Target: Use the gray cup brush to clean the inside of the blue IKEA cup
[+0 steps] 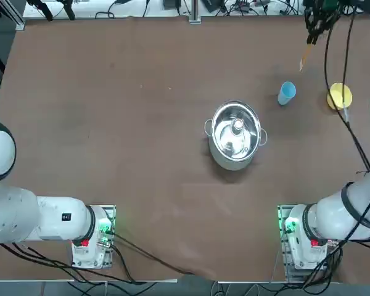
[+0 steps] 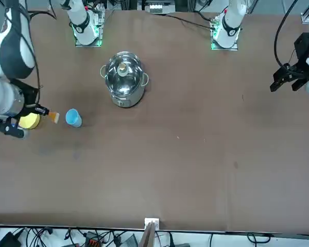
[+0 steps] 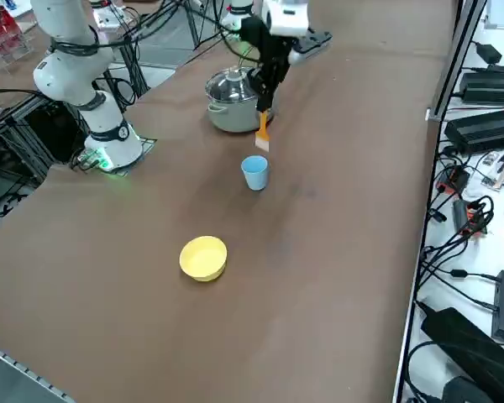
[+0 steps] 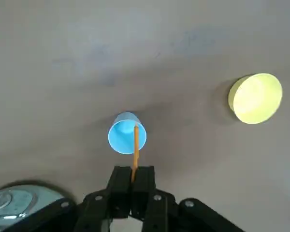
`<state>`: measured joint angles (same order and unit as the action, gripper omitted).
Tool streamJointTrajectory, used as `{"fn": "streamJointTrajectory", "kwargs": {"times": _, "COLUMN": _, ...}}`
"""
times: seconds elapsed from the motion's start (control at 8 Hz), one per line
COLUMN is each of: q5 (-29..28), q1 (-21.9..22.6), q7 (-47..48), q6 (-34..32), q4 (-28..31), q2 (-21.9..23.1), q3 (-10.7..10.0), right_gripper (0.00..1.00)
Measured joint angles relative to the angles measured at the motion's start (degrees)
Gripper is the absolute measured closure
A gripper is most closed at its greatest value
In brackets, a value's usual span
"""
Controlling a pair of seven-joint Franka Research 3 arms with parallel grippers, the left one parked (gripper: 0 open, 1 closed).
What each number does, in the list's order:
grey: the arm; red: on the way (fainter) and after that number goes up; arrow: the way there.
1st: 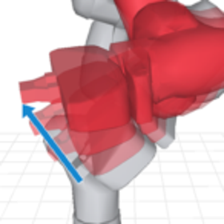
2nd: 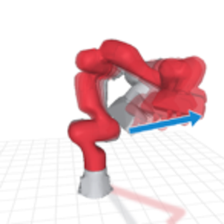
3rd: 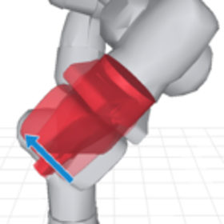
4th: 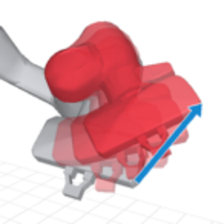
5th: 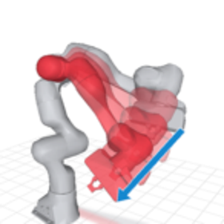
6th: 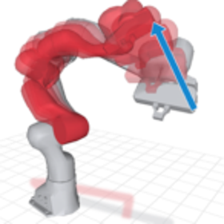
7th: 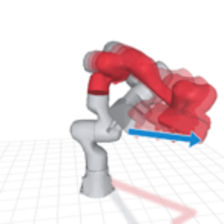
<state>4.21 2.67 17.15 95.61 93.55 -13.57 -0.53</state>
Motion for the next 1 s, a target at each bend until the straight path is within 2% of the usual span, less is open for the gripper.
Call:
{"fn": "streamJointTrajectory", "kwargs": {"times": 0.12, "q5": -0.02, "q1": 0.29, "q7": 0.08, "q6": 3.75, "q4": 5.6, "q2": 2.48, "q3": 0.07, "right_gripper": 0.97}}
{"fn": "streamJointTrajectory", "kwargs": {"times": 0.62, "q5": -0.03, "q1": 1.24, "q7": 0.43, "q6": 14.37, "q4": 19.88, "q2": 7.83, "q3": 0.26, "right_gripper": 0.97}}
{"fn": "streamJointTrajectory", "kwargs": {"times": 1.0, "q5": -0.04, "q1": 1.24, "q7": 0.52, "q6": 17.98, "q4": 24.75, "q2": 10.01, "q3": 0.25, "right_gripper": 0.97}}
